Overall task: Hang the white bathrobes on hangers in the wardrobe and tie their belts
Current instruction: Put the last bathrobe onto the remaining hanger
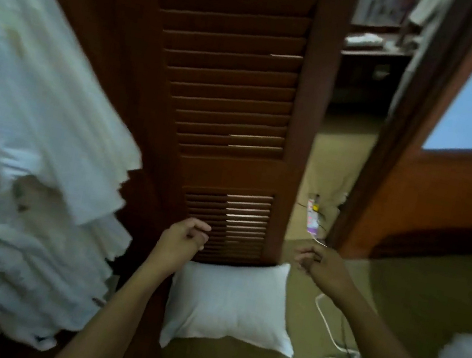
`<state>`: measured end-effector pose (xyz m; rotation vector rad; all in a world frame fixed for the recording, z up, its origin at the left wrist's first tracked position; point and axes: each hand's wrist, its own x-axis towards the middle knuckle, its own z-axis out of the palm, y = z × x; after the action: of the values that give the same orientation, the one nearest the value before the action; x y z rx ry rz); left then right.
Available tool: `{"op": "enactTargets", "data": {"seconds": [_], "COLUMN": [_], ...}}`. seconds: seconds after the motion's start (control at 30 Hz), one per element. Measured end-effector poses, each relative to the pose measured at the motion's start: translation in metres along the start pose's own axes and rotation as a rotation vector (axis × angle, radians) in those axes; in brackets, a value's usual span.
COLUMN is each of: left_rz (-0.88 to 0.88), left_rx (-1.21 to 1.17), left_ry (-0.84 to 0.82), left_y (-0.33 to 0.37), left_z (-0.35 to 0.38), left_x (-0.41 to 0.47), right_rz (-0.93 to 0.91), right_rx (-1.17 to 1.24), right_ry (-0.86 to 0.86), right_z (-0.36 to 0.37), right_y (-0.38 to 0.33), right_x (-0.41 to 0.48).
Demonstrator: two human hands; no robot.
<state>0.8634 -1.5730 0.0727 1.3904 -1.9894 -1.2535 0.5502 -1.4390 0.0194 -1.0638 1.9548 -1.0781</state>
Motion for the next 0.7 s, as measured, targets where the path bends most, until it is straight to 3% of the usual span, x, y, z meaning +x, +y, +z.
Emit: {"op": "enactTargets", "data": {"seconds": [0.2, 0.37, 0.7], "left_rz": [0.120, 0.210, 0.478], "left_rx": [0.041, 0.052, 0.217], "left_ry": [-0.259, -0.537, -1.046], "left_y": [0.085, 0.153, 0.279], "left_z": [0.160, 0.295, 0.557], "left_x": [0.010, 0.006, -0.055], "right_rz": [0.101, 0.236, 0.558], "right_rx": [-0.018, 0.103, 0.217], "right_ry": [0.217, 0.465, 0.981], "right_z": [-0.133, -0.226, -0.346], "right_y": [0.088, 0.134, 0.228], "right_x": [-0.086, -0.169, -0.325]}}
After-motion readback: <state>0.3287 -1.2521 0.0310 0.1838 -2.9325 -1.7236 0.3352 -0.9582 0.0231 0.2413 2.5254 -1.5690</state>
